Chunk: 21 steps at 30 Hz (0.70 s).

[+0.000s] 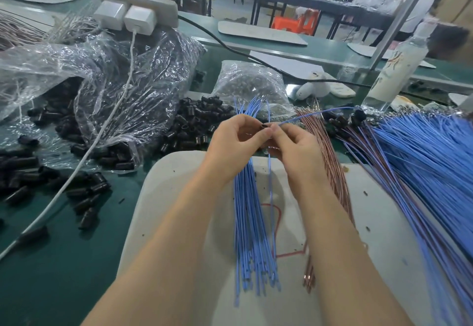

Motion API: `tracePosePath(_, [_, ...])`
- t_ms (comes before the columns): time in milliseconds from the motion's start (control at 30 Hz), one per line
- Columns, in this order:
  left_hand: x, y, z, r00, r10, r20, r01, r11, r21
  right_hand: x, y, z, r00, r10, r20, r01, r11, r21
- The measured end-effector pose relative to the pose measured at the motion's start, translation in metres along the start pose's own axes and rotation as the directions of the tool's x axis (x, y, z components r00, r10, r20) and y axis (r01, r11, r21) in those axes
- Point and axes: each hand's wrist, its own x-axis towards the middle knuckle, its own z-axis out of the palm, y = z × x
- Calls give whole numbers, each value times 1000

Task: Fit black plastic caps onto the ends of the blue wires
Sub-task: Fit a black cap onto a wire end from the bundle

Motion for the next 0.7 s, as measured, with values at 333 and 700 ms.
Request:
tracePosePath(333, [0,-3,-4,947,175,-270,-92,952,293,-2,-14,-8,924,-155,-350,231,955,186])
tracePosePath(700, [0,-7,-2,951,204,-233,-121,937,328,-13,-18,1,865,-412,-284,404,910,-91])
